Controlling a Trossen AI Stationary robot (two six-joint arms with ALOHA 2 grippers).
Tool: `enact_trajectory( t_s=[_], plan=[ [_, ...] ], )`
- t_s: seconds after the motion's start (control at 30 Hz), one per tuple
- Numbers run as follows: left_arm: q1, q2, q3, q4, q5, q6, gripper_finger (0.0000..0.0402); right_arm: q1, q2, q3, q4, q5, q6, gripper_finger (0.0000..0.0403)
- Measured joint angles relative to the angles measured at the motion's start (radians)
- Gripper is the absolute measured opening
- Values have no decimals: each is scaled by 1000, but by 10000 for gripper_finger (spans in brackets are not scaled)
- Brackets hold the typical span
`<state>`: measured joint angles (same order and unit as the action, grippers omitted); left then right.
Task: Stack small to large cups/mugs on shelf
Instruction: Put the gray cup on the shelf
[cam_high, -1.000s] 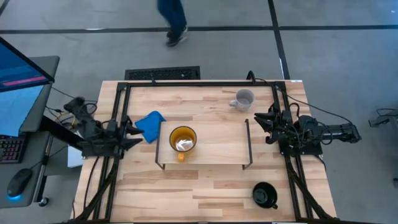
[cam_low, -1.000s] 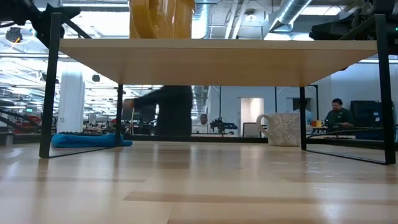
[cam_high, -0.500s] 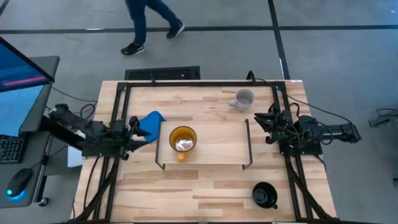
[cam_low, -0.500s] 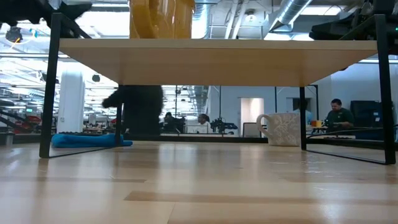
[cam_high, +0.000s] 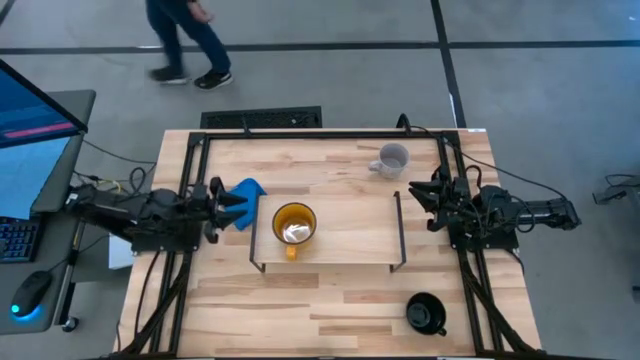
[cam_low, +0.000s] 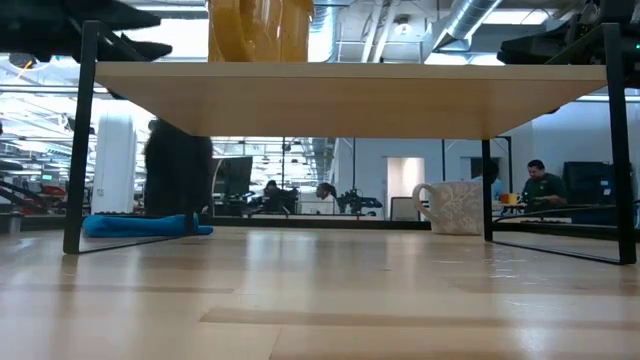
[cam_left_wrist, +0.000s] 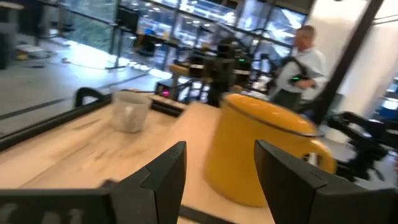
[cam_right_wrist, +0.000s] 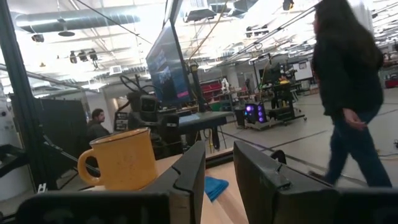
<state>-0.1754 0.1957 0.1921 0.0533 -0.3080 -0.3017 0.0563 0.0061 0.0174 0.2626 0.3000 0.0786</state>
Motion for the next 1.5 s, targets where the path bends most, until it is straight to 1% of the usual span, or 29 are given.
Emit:
enact_trajectory(
  t_s=[0.1,0.23,0.47,0.6,0.7,0.83,1.07,1.27,1.5],
  plan=[
    [44,-2,0,-39,2,-8,179,0,0,0,0,0,0,107],
    [97,-2,0,-35,16,-8,179,0,0,0,0,0,-6,107],
    [183,-2,-1,-16,86,1,179,0,0,0,-25,0,-8,107],
    [233,-3,-76,197,154,23,179,0,0,0,-25,0,-7,107],
    [267,-3,-137,257,187,-11,179,1,0,0,-25,0,-7,107],
    [297,-5,-172,260,225,-44,179,2,0,0,-23,-10,-7,107],
    [345,-52,-181,218,206,-27,179,2,0,0,-23,-11,-7,107],
    [349,-78,-182,217,214,4,179,2,0,0,-23,-11,-7,107],
    [349,-79,-182,129,214,-9,179,2,0,0,-23,-11,0,107]
  ],
)
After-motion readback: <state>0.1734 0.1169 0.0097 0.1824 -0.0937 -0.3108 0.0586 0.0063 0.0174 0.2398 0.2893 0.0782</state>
